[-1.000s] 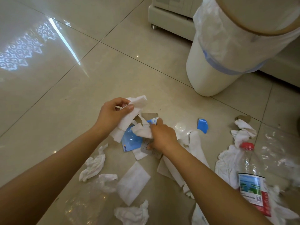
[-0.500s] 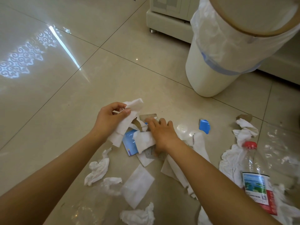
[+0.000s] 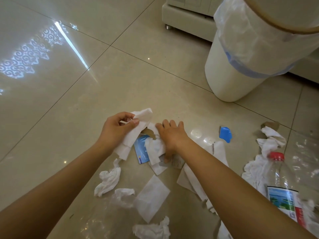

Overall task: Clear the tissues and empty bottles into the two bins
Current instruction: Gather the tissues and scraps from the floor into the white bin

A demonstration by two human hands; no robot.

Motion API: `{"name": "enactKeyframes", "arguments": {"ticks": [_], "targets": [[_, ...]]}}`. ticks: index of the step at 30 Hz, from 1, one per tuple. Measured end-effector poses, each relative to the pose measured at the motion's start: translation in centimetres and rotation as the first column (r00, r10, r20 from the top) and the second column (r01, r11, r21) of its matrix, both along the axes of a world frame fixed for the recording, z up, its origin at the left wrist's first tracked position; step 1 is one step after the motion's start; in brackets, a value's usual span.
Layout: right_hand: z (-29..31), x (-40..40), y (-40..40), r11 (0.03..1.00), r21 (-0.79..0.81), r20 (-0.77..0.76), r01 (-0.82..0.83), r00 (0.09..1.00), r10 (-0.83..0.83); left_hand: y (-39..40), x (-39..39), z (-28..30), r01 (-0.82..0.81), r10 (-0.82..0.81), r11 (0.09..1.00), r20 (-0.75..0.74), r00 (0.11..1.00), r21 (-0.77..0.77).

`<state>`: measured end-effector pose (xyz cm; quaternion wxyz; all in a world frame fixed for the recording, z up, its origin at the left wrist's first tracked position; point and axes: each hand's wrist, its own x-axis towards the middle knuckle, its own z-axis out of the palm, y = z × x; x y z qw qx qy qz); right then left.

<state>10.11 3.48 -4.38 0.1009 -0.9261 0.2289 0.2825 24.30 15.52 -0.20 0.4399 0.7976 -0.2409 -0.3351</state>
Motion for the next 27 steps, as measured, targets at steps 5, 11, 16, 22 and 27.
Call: {"name": "enactKeyframes", "arguments": {"ticks": [5, 11, 16, 22, 27], "targets": [[0.2, -1.9, -0.1, 0.917, 0.284, 0.069, 0.281, 0.948, -0.312, 0.0, -0.5, 0.4, 0.029, -0.03, 1.0, 0.017, 0.999, 0.01], [3.1, -6.0, -2.0, 0.725, 0.483, 0.221, 0.49, 0.733, -0.643, -0.7, -1.1, 2.1, 0.106, -0.104, 0.994, 0.08, 0.991, -0.014], [7.8, -9.1, -4.2, 0.719, 0.469, 0.384, 0.513, 0.614, -0.689, -2.8, -2.4, 4.7, 0.152, -0.134, 0.985, 0.185, 0.974, -0.086], [15.0, -12.5, -5.8, 0.769, 0.368, 0.578, 0.523, 0.519, -0.63, -5.6, -4.8, 8.9, 0.273, -0.212, 0.957, 0.408, 0.888, -0.096], [21.4, -15.1, -7.1, 0.772, 0.334, 0.725, 0.541, 0.376, -0.577, -9.4, -6.8, 13.6, 0.321, -0.198, 0.937, 0.552, 0.81, -0.136]]}}
